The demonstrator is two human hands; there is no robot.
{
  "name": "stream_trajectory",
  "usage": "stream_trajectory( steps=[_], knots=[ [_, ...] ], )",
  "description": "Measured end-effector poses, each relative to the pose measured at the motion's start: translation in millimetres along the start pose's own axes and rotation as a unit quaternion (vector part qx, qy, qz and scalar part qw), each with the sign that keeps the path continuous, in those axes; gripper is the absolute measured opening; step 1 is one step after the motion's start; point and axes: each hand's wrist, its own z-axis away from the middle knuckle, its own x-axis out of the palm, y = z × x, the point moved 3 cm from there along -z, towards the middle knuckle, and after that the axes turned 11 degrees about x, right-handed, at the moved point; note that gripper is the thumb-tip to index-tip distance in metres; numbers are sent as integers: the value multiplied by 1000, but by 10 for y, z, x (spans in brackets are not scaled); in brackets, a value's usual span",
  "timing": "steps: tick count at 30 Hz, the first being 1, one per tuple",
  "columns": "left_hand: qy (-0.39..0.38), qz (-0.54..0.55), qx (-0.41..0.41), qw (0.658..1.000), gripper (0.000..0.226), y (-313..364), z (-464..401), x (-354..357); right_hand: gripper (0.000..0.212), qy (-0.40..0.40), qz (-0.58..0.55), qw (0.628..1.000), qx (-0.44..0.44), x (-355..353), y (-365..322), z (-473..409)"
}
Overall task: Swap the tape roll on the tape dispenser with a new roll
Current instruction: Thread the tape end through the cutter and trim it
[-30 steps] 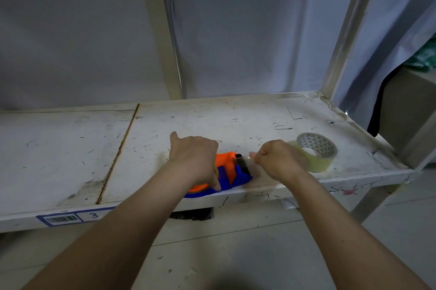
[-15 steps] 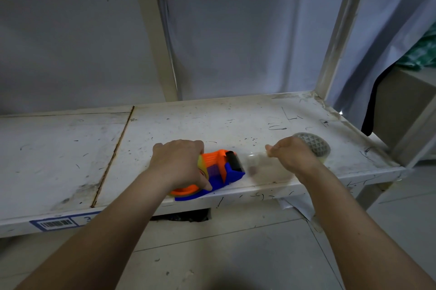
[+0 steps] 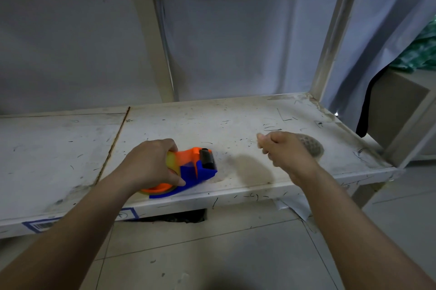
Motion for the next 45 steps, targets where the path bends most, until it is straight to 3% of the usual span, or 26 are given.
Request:
stream_trajectory(
  steps=[3,7,12,16,21,27,29,34,37,41,45],
  knots=[
    [5,3,-1,1000,76,-13,16,6,29,-20,-30,999,13,135,44,-32],
    [10,14,1,1000,75,17,6,7,27,28,4,1000,-12,304,79,-34],
    [22,44,8,999,74,63,-17,36,32,143,167,967,-127,457,164,-42],
    [28,66,9,997,75,93,-15,41,32,111,184,971,-101,630,232,-61],
    [31,89,3,996,75,94,-8,25,25,9,-9,1000,14,710,243,-38],
    [36,102,-3,994,74,105,5,14,19,-104,-169,973,120,770,221,59],
    [36,103,-6,994,74,106,9,15,17,-100,-174,970,137,765,224,78],
    [33,102,-5,994,74,113,8,20,17,-5,-248,958,147,613,203,31],
    [32,98,-1,995,74,127,-3,27,20,28,-302,948,100,507,143,-11],
    [36,75,7,996,74,145,-27,58,29,54,-165,985,-11,447,-8,26],
    [45,51,16,998,73,164,-41,86,15,5,-48,994,-99,484,-182,126]
  ],
)
